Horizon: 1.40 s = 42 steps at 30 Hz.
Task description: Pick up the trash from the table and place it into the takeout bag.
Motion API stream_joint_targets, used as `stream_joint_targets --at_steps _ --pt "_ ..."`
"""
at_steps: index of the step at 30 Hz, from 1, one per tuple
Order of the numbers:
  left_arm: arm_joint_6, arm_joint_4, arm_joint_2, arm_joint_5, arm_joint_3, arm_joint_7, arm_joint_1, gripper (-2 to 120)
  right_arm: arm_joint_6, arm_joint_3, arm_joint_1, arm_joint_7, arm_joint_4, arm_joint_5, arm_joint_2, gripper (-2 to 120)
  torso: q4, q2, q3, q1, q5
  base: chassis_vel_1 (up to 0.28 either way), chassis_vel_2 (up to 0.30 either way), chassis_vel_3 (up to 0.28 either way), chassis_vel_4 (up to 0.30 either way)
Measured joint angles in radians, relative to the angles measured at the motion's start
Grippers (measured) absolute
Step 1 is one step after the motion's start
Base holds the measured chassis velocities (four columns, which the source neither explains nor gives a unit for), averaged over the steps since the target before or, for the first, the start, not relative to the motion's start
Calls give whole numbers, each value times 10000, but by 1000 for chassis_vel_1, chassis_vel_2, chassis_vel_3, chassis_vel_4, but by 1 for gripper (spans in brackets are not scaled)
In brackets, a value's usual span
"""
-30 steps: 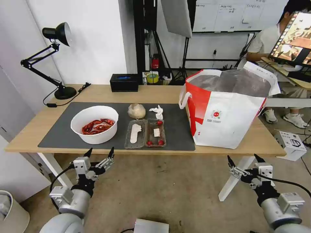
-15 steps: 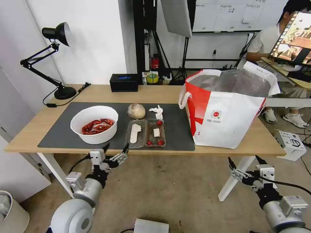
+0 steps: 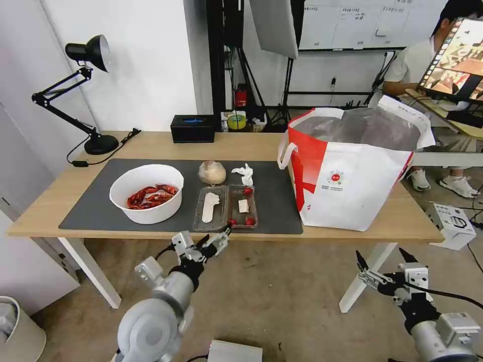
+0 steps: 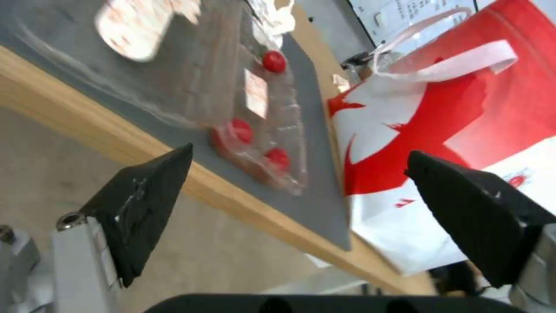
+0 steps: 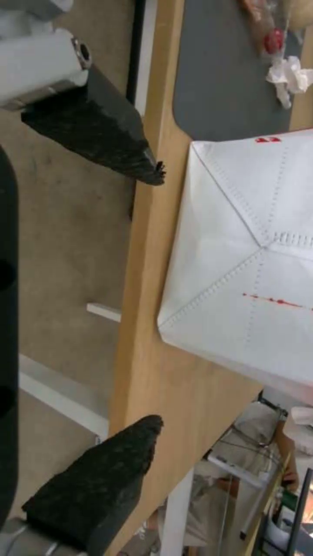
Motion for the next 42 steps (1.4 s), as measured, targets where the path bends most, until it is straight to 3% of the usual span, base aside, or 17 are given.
stream_joint_targets --at_steps 7,13,16,42 --pt "26 198 -640 -449 237 -559 -241 100 19 0 -53 6 19 -25 13 100 1 0 1 0 0 0 0 0 0" --pt "19 776 -1919 -383 286 -935 -528 100 41 53 -113 19 2 -23 -63 100 1 0 1 1 -1 0 0 0 0" --pt "1 973 -2202 -310 251 -1022 -644 100 42 52 -116 22 -6 -22 -74 100 1 0 1 0 -1 0 0 0 0" --pt "-191 1855 -1993 -142 -412 -947 -1233 100 52 -86 232 27 -315 76 -245 100 0 0 1 0 -2 0 0 0 0"
